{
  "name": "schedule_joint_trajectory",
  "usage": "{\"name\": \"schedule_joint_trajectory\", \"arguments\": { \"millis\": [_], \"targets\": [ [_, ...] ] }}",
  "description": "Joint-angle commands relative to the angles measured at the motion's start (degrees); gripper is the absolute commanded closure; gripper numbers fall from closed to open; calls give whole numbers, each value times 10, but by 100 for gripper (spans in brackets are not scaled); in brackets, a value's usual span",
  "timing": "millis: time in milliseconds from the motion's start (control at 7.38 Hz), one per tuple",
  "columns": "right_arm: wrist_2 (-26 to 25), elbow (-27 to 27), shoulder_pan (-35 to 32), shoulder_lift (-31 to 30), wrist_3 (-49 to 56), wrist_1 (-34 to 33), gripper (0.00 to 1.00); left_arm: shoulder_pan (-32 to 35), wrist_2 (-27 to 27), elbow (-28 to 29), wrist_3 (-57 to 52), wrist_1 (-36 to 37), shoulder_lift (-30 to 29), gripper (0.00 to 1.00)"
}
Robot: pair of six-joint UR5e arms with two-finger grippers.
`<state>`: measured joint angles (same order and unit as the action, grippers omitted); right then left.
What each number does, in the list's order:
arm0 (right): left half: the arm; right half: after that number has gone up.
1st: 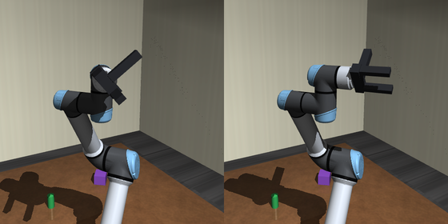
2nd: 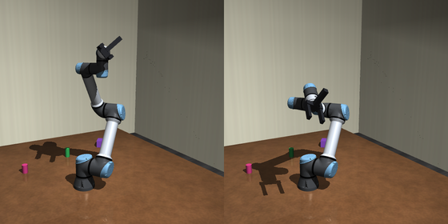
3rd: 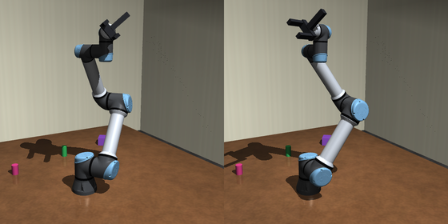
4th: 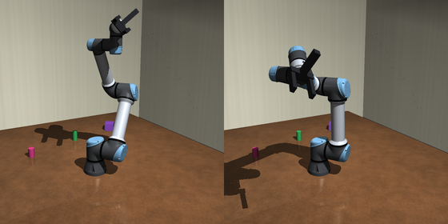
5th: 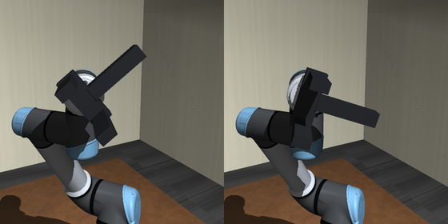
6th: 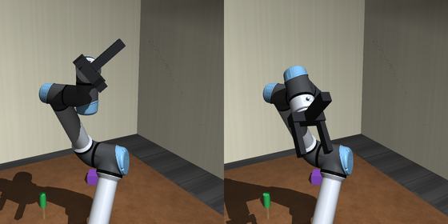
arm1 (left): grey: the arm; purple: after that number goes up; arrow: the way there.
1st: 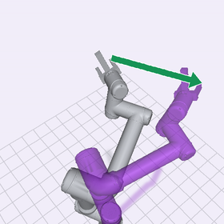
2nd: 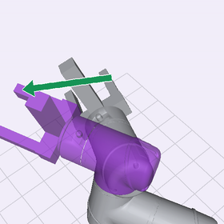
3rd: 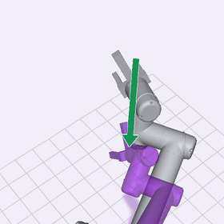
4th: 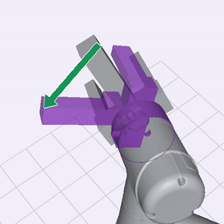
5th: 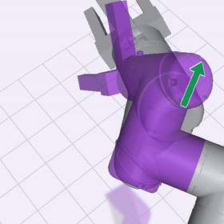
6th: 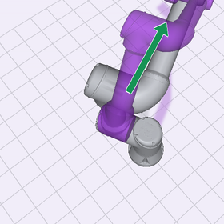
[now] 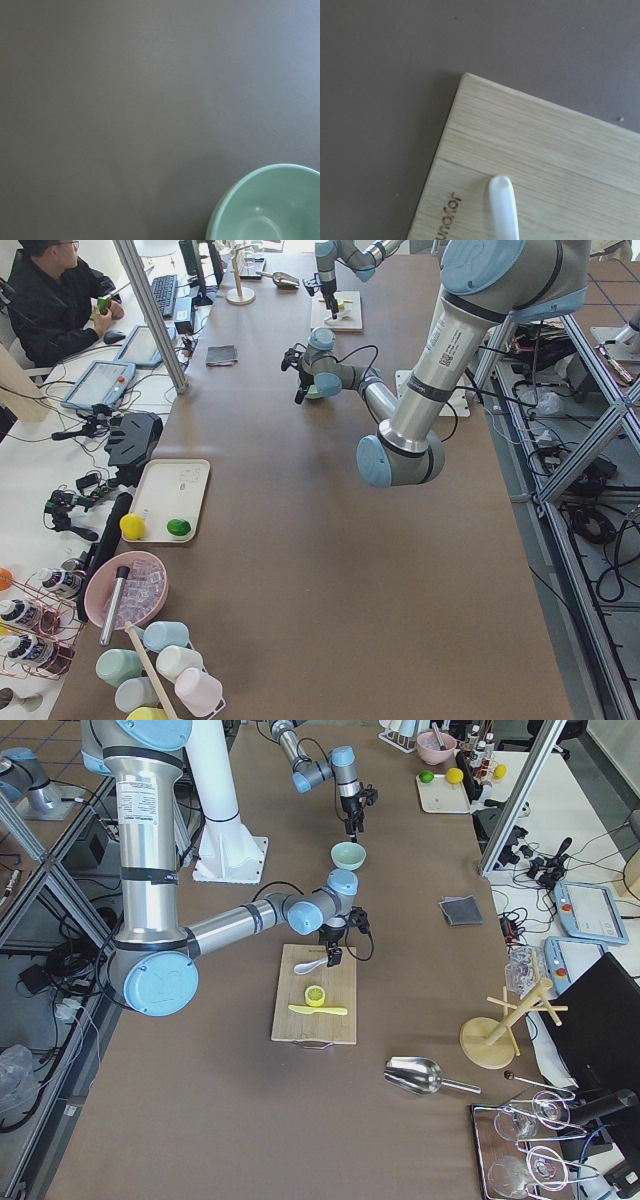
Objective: Place spoon in bowl
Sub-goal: 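Lower the right gripper onto the white spoon handle and close it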
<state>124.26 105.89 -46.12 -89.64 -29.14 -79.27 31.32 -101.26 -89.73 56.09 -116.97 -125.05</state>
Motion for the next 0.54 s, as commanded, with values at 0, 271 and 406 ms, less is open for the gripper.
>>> {"name": "schedule_joint_trajectory", "arguments": {
  "millis": [0,271,406],
  "targets": [
    [-2,-3,5,0,0,0,24,3,-1,0,0,-1,1,2],
    [-6,-8,6,0,0,0,29,3,-1,0,0,-2,1,2],
    [-7,-9,7,0,0,0,37,5,-1,0,0,-2,1,2]
  ]
}}
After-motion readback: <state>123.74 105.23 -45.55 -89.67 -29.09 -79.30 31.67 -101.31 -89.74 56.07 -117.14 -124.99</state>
